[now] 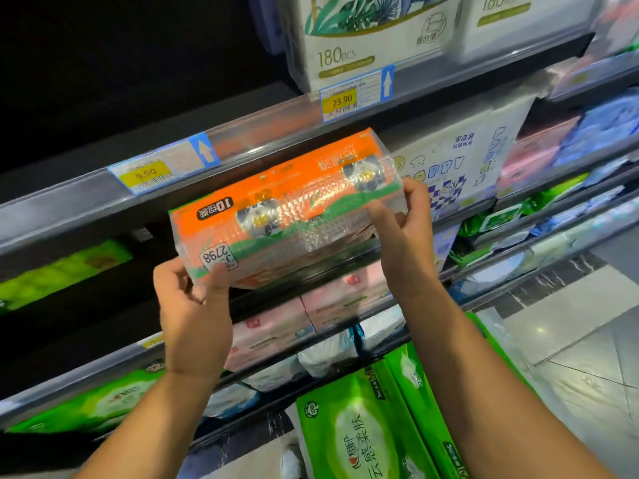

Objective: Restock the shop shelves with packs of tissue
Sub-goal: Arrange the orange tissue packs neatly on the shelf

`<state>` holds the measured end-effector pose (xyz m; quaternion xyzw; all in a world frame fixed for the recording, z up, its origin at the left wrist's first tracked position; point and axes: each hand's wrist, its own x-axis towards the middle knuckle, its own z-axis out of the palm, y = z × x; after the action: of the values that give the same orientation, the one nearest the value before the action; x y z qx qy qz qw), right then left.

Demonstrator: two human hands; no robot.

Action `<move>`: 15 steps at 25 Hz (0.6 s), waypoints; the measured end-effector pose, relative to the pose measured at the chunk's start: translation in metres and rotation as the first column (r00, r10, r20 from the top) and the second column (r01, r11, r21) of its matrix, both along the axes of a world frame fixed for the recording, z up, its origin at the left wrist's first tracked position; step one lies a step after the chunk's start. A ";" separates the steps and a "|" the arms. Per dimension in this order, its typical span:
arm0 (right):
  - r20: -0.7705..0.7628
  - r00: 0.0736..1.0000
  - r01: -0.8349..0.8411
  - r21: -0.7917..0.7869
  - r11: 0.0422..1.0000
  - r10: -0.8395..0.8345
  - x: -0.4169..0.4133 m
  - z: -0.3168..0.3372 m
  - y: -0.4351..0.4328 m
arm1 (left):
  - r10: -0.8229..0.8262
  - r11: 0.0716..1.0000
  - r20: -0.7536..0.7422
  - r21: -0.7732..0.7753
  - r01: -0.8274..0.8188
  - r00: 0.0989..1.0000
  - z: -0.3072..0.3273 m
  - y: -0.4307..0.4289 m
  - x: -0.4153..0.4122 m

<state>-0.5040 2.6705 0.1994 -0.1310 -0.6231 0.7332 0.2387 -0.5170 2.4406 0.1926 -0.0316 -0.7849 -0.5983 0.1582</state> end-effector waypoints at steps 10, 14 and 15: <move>0.053 0.997 0.058 0.044 0.997 -0.060 -0.036 -0.028 0.012 | 0.077 0.997 0.139 0.006 -0.079 0.987 -0.008 0.034 -0.037; 0.124 0.987 0.080 0.176 0.981 -0.103 -0.066 -0.041 0.017 | 0.096 0.995 0.159 -0.014 -0.095 0.983 -0.004 0.043 -0.063; 0.113 0.988 0.080 0.190 0.978 -0.102 -0.073 -0.046 0.013 | 0.097 0.995 0.167 -0.001 -0.098 0.981 -0.005 0.045 -0.069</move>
<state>-0.5771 2.6831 0.1539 -0.1814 -0.6955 0.6508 0.2445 -0.5860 2.4853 0.1873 0.0578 -0.7939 -0.5931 0.1210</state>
